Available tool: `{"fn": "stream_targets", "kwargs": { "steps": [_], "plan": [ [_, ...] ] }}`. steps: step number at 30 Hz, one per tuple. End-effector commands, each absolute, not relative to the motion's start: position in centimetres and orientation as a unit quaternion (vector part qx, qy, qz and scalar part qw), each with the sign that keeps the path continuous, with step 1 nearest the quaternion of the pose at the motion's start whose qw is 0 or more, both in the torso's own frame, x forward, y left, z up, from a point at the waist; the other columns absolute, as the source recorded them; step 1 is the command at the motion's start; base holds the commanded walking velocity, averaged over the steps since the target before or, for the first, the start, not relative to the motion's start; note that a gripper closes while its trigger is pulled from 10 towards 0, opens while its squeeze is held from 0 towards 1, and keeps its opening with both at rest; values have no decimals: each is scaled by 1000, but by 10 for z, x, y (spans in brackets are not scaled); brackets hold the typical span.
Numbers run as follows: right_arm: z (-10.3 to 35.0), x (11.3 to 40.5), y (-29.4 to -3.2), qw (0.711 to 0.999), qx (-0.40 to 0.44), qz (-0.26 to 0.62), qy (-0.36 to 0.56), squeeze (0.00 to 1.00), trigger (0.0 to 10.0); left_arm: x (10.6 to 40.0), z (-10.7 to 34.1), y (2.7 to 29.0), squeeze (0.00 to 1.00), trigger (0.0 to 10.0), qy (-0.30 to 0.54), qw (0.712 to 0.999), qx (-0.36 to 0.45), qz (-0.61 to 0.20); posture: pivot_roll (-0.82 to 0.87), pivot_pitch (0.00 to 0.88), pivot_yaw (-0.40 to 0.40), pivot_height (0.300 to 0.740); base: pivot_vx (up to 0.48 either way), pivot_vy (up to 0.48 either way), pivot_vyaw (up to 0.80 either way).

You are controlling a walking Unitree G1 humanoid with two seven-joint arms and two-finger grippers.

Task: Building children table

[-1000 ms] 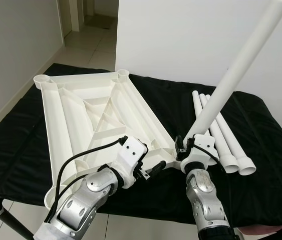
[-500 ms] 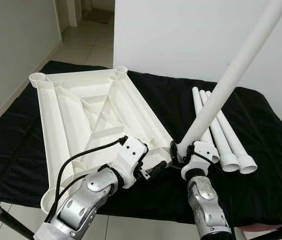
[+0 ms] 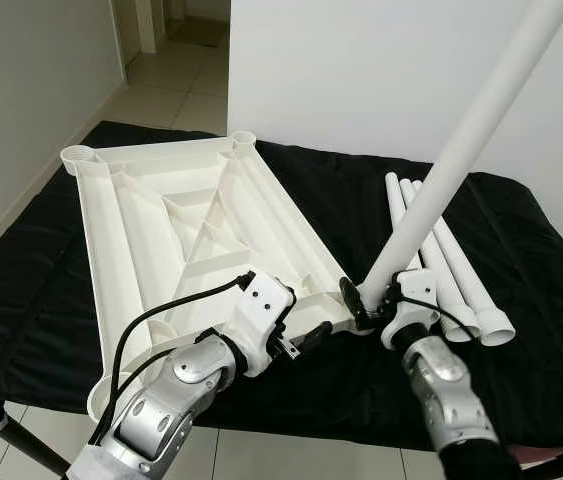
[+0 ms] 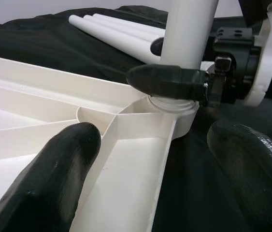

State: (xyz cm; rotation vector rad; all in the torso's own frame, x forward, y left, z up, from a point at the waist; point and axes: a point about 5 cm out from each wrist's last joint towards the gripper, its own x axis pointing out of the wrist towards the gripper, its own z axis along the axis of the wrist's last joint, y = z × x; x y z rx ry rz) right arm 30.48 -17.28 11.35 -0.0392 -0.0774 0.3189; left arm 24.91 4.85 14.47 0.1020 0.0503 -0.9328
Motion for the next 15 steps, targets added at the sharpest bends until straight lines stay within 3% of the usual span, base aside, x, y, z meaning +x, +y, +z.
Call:
{"fn": "stream_targets", "kwargs": {
  "steps": [1, 12, 13, 14, 15],
  "plan": [
    [117, 308, -176, 982, -31, 181, -44, 0, 10000, 246, 147, 42, 0, 10000, 23, 871, 52, -488, -9, 0, -76, 740, 0, 0, 0],
    [122, 321, -171, 961, -57, 268, -33, 0, 10000, 249, 150, 43, 0, 10000, 18, 872, 54, -485, 0, 0, -78, 740, 0, 0, 0],
    [120, 321, -170, 958, -64, 280, -28, 0, 7804, 249, 151, 43, 0, 10000, 16, 873, 54, -484, 4, 0, -80, 740, 0, 0, 0],
    [117, 320, -170, 954, -70, 291, -21, 0, 4314, 249, 151, 43, 0, 10000, 16, 874, 54, -483, 7, 0, -81, 740, 0, 0, 0],
    [117, 320, -170, 954, -70, 291, -21, 0, 4314, 249, 151, 43, 0, 10000, 16, 874, 54, -483, 7, 0, -81, 740, 0, 0, 0]
  ]
}}
